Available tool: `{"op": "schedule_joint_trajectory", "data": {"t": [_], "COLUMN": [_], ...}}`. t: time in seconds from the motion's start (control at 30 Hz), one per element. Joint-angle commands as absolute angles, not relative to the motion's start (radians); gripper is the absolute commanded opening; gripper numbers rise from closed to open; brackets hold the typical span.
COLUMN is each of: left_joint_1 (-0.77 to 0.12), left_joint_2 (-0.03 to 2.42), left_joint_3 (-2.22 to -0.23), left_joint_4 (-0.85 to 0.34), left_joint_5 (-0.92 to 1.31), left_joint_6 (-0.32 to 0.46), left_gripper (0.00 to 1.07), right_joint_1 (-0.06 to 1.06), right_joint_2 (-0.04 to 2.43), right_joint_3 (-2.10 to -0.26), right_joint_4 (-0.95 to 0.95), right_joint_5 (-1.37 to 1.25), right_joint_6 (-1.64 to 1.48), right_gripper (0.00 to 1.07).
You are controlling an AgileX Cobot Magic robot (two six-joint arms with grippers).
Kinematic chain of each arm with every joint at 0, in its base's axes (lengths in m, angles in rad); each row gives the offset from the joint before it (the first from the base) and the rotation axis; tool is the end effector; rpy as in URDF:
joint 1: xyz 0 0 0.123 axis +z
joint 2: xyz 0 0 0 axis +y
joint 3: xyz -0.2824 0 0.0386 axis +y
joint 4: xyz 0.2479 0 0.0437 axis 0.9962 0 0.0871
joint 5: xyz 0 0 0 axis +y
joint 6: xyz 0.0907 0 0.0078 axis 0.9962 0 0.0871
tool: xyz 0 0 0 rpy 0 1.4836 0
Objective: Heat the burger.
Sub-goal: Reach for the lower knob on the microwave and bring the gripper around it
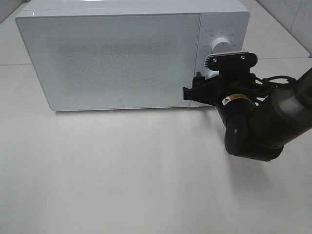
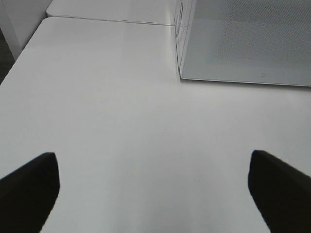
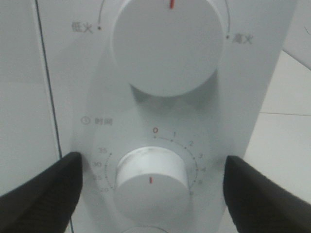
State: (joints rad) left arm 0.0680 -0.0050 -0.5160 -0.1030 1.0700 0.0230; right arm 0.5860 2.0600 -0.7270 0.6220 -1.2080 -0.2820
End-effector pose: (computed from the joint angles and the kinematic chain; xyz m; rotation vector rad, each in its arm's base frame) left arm -0.0076 -0.0088 0.2812 -0.0390 2.0286 -0.0656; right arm 0.3136 0.1487 0.1149 -0.0841 1.6629 -0.0659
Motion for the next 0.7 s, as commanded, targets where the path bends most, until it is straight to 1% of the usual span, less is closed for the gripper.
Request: {"op": "schedule_joint_trajectory", "data": {"t": [0.03,0.43,0.63,0.7], "left_joint_1": [0.070,0.070,0.070,0.070], "left_joint_2": [-0.022,-0.022,-0.022,-0.022], "left_joint_3": [-0.516,-0.516,-0.516,-0.516], "left_joint_4": [-0.106,-0.106,-0.106,-0.106], "left_joint_5": [1.069,1.069,1.069,1.069], "left_joint_6": [0.021,0.021,0.021,0.021], "left_gripper": [0.98,0.98,0.98,0.98], "right_joint_1": [0.581,0.559,0.559,0.559], "right_joint_2": [2.064,2.094,2.093,2.092], "right_joint_3": [-0.736,-0.783,-0.786,-0.786], "right_joint_4": [0.599,0.586,0.591,0.591], "right_joint_5": [-1.326,-1.314,-1.331,-1.338], "right_joint_6": [-0.295,-0.314,-0.315,-0.315], "right_gripper": [0.76,0.75,0.69,0.69]}}
